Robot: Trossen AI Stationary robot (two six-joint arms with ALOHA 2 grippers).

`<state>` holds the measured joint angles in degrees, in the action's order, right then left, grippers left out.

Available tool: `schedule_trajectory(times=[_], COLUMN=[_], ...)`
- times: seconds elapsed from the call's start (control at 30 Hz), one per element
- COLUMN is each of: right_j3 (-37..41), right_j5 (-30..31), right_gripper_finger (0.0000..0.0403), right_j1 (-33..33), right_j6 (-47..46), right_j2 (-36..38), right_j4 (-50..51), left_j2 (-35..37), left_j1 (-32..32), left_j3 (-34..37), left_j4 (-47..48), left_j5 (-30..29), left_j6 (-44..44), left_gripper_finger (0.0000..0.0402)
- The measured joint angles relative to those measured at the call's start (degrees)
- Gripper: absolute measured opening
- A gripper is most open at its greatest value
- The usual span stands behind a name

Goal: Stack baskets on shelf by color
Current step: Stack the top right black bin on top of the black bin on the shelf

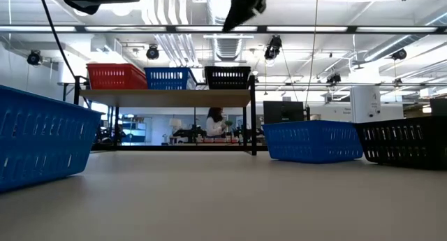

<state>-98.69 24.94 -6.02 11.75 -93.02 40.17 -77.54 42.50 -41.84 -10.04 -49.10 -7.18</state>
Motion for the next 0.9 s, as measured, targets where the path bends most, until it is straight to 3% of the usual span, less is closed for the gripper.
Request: schedule_trajectory(times=[0.27,0.43,0.57,0.77,0.9], right_j3=[7.92,10.90,10.99,10.79,10.79], right_j5=[8.17,0.38,-1.12,-6.94,-7.56], right_gripper_finger=[0.0025,0.0010,0.0009,0.0009,0.0009], right_j1=[-7.47,-13.38,-15.58,-16.02,-15.63], right_j6=[-9.53,-12.32,-13.69,-13.45,-13.70], right_j2=[4.05,4.80,3.64,2.13,2.13], right_j4=[-1.08,-1.89,-2.52,-5.48,-5.30], left_j2=[-0.01,0.00,0.00,0.02,0.04], left_j1=[0.00,0.00,0.00,0.00,0.00], left_j3=[-0.02,-0.13,-0.11,-0.29,-0.13], left_j4=[-0.07,-0.09,-0.09,-0.13,-0.19], left_j5=[-0.09,-0.29,-0.31,-0.30,-0.27], left_j6=[-1.14,-1.14,-1.26,-1.05,-1.33], left_gripper_finger=[0.0031,0.0031,0.0031,0.0031,0.0031])
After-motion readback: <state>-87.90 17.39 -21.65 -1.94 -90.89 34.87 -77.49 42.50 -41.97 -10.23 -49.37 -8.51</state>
